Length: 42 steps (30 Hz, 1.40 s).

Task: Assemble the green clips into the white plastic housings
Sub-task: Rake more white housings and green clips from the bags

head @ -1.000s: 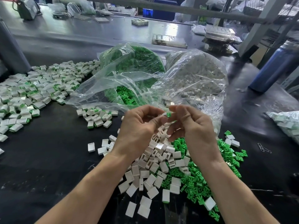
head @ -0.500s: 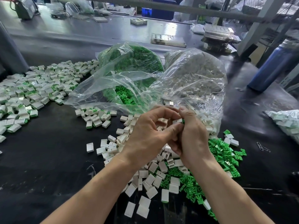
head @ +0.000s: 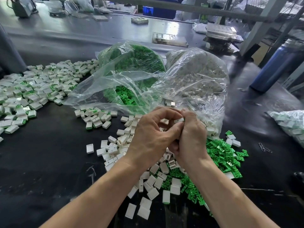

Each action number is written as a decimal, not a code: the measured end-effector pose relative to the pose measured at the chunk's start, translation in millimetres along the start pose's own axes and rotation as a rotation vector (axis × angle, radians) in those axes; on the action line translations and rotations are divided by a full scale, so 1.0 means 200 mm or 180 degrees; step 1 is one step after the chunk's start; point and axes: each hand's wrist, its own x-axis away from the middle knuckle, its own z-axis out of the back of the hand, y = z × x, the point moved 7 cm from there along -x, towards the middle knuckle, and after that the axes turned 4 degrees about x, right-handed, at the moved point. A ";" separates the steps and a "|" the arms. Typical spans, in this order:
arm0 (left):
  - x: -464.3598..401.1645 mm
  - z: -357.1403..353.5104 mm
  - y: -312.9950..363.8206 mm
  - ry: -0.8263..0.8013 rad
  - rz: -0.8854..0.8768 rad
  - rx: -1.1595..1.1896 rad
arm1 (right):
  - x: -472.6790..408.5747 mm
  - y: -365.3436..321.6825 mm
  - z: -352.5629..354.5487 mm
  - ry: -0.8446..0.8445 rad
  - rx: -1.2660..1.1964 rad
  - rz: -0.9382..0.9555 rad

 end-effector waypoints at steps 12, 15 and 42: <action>0.01 0.00 0.04 0.0110 -0.0052 -0.0046 | -0.01 -0.01 0.00 0.0030 -0.0099 0.0043; 0.00 0.02 0.03 0.0133 -0.0012 0.0014 | 0.00 -0.06 0.01 -0.0040 0.0345 0.0242; -0.03 0.56 -0.03 0.0963 0.0680 -0.1738 | -0.04 -0.23 0.17 -0.0015 0.2828 0.1270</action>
